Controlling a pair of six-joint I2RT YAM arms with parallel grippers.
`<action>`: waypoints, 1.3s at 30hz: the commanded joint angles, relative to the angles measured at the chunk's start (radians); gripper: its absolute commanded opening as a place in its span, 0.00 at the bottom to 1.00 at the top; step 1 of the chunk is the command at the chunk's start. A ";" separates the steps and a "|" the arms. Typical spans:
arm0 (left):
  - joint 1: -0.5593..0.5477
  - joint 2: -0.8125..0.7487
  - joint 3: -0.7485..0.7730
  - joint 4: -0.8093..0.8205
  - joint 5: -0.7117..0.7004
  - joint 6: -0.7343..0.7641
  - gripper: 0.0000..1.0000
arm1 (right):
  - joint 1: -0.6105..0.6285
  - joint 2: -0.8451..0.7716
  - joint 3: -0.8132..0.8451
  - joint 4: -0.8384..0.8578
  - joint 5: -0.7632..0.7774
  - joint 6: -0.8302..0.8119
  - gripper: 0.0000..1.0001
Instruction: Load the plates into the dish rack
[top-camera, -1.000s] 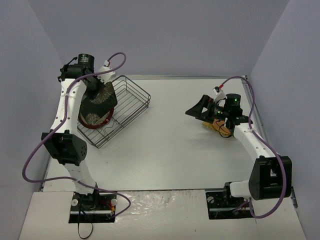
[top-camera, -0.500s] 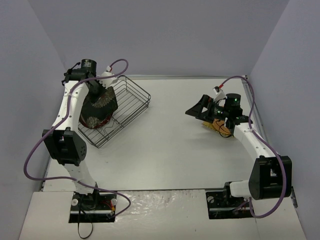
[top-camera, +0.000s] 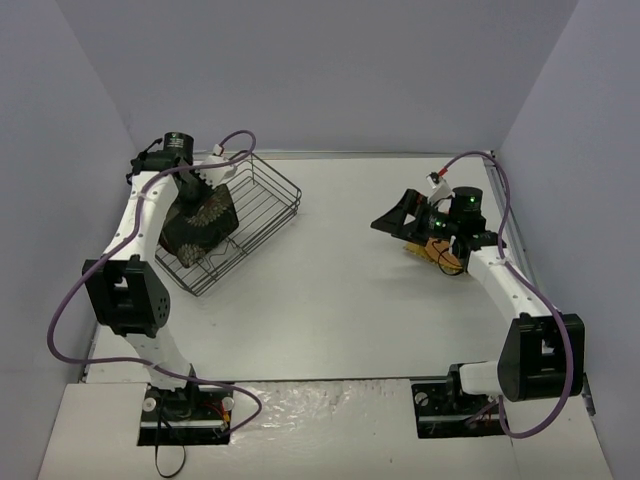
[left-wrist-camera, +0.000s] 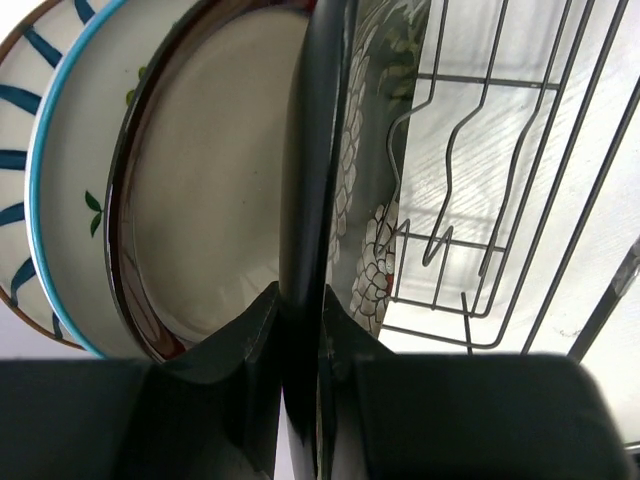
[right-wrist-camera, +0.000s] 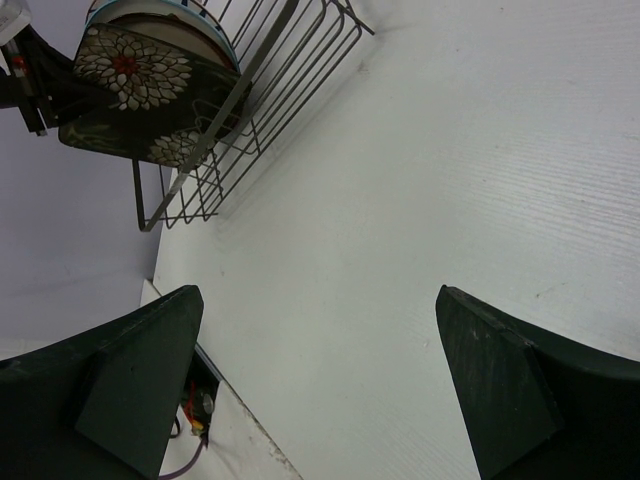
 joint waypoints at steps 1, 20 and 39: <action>0.014 -0.101 0.007 0.114 0.011 -0.032 0.27 | 0.004 -0.064 0.022 0.042 -0.004 -0.012 1.00; 0.026 -0.233 -0.024 0.236 -0.007 -0.255 0.76 | -0.070 -0.180 0.091 -0.232 0.426 -0.059 1.00; 0.020 -0.596 -0.235 0.188 0.038 -0.831 0.97 | -0.283 -0.011 0.082 -0.349 0.784 0.075 0.97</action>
